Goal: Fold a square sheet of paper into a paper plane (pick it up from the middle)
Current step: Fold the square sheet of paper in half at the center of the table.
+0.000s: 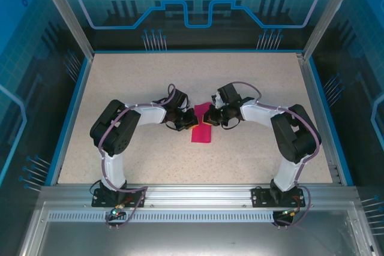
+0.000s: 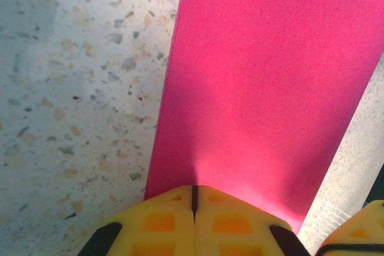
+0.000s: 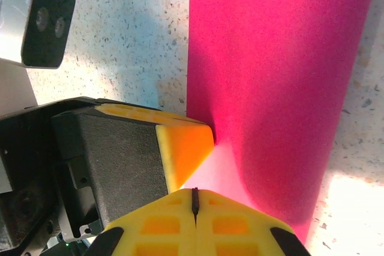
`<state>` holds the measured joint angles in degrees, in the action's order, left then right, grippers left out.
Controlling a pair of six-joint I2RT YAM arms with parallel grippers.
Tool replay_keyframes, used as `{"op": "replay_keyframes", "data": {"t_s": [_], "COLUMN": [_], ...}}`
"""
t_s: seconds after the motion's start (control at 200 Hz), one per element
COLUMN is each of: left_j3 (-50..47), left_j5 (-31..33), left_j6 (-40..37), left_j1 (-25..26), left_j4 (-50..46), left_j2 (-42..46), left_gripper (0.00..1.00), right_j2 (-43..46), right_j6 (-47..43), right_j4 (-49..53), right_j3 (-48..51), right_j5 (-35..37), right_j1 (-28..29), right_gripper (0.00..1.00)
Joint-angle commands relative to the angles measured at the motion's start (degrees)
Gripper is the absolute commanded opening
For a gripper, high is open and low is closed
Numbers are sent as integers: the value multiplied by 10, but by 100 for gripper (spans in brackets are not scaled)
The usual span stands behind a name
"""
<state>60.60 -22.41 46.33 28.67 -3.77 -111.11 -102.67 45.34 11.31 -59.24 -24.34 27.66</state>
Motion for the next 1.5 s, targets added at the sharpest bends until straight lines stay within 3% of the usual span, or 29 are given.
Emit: {"op": "replay_keyframes", "data": {"t_s": [0.0,0.69,1.0,1.205,1.496], "left_j3": [0,3,3,4,4], "left_j5": [17,22,22,21,21], "left_j6": [-16,-21,-24,-24,-27], "left_j1": [5,5,5,6,5], "left_j4": [-35,-46,-48,-51,-53], "left_j2": [-33,-40,-41,-42,-41], "left_gripper": [0,0,0,0,0], "right_j2": [-13,-58,33,20,-16], "right_j6": [-7,-34,-56,-44,-51], "right_j4": [-11,-70,-104,-134,-131], "right_j3": [15,85,114,138,160], "right_j5": [-16,-23,-85,-115,-81], "right_j1": [-15,-53,-54,-52,-47], "right_gripper": [0,0,0,0,0]}}
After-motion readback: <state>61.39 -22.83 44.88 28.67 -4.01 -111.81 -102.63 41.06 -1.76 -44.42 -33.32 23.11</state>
